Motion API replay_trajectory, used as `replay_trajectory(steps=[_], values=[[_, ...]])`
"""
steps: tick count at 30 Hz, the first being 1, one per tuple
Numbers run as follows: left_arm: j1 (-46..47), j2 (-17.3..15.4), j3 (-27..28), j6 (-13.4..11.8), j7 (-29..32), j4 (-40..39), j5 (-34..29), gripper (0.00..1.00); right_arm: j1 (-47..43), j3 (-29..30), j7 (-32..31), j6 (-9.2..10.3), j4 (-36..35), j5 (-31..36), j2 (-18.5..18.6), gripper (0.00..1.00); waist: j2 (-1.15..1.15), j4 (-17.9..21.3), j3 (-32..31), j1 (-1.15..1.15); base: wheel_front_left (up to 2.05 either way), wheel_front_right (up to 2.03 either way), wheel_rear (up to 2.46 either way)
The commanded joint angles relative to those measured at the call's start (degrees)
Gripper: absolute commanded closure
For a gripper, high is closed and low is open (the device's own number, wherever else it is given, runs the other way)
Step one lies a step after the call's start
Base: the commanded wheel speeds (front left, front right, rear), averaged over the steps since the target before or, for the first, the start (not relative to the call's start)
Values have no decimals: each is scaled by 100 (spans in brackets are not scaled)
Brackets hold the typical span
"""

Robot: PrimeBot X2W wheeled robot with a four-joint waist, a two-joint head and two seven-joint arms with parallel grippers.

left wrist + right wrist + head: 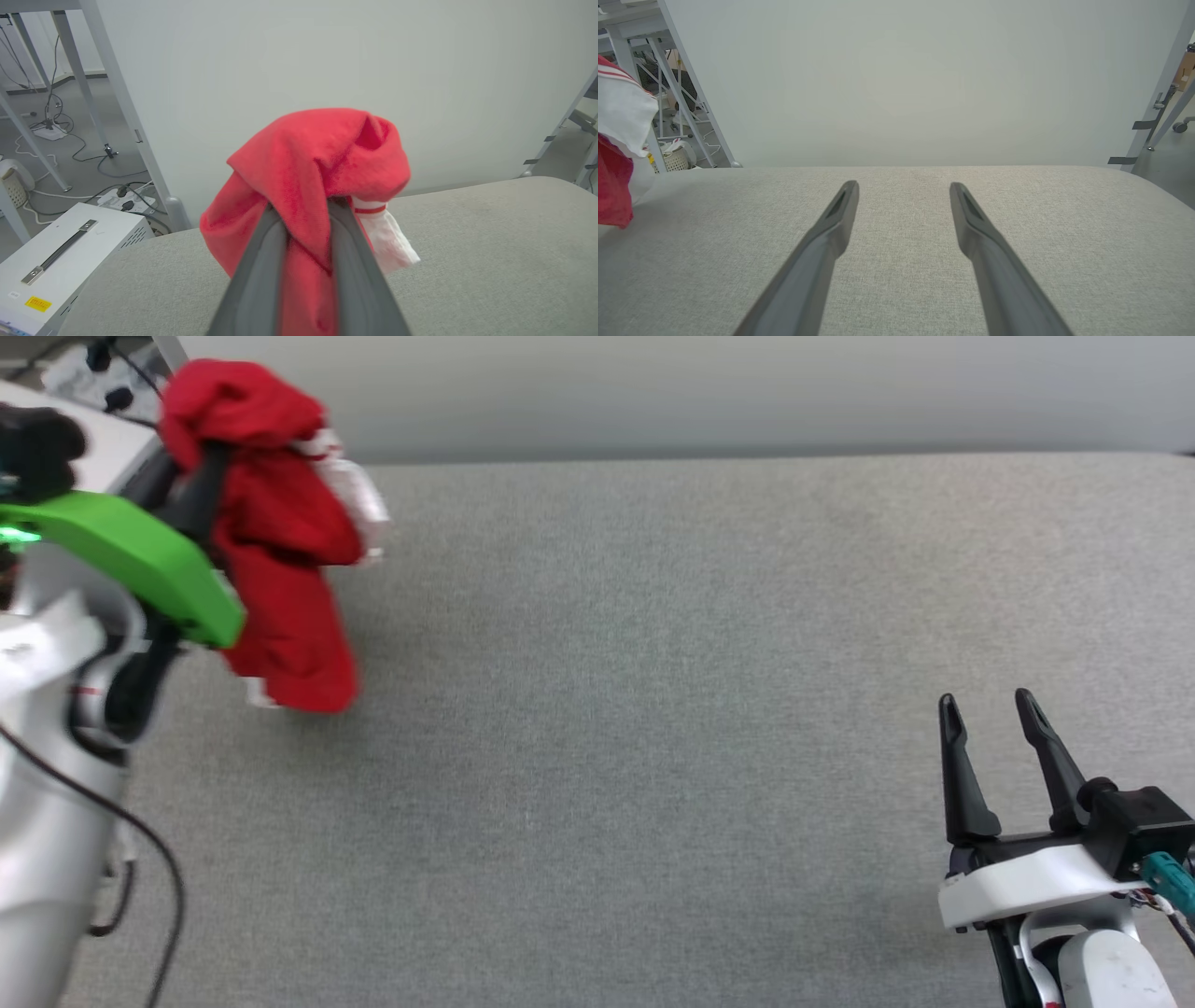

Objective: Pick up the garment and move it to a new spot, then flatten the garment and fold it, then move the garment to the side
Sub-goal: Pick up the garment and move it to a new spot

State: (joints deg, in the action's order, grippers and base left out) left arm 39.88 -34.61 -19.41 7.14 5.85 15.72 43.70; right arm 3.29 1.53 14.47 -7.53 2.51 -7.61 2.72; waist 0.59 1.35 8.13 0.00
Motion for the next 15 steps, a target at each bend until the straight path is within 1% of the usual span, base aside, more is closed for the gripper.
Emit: replay_trajectory(steps=[1, 4, 6, 8, 11, 15], values=[[-41, 186, -99, -40, -24, -141, -124, 100, -85, 59, 52, 4, 1, -21, 16, 0, -59, 169, -329, 0, 0, 0, 0], [-17, 580, -236, -198, -54, -333, -98, 100, -109, 166, 52, 4, -18, -25, 16, 0, -59, 308, -394, 0, 0, 0, 0], [-24, 917, -320, -322, -86, -431, -22, 100, -111, 232, 52, 4, -26, -38, 16, 0, -59, 421, -403, 0, 0, 0, 0], [-6, 1161, -473, -419, -162, -470, -118, 100, -111, 271, 52, 4, -46, -44, 16, 0, -59, 543, -385, 0, 0, 0, 0], [40, 1590, -747, -518, -351, -313, -287, 100, -93, 331, 52, 4, -81, -51, 16, 0, -59, 758, -288, 0, 0, 0, 0], [67, 2103, -1056, -573, -556, 118, -409, 100, -11, 388, 52, 4, -88, -137, 16, 0, -59, 1071, -119, 0, 0, 0, 0]])
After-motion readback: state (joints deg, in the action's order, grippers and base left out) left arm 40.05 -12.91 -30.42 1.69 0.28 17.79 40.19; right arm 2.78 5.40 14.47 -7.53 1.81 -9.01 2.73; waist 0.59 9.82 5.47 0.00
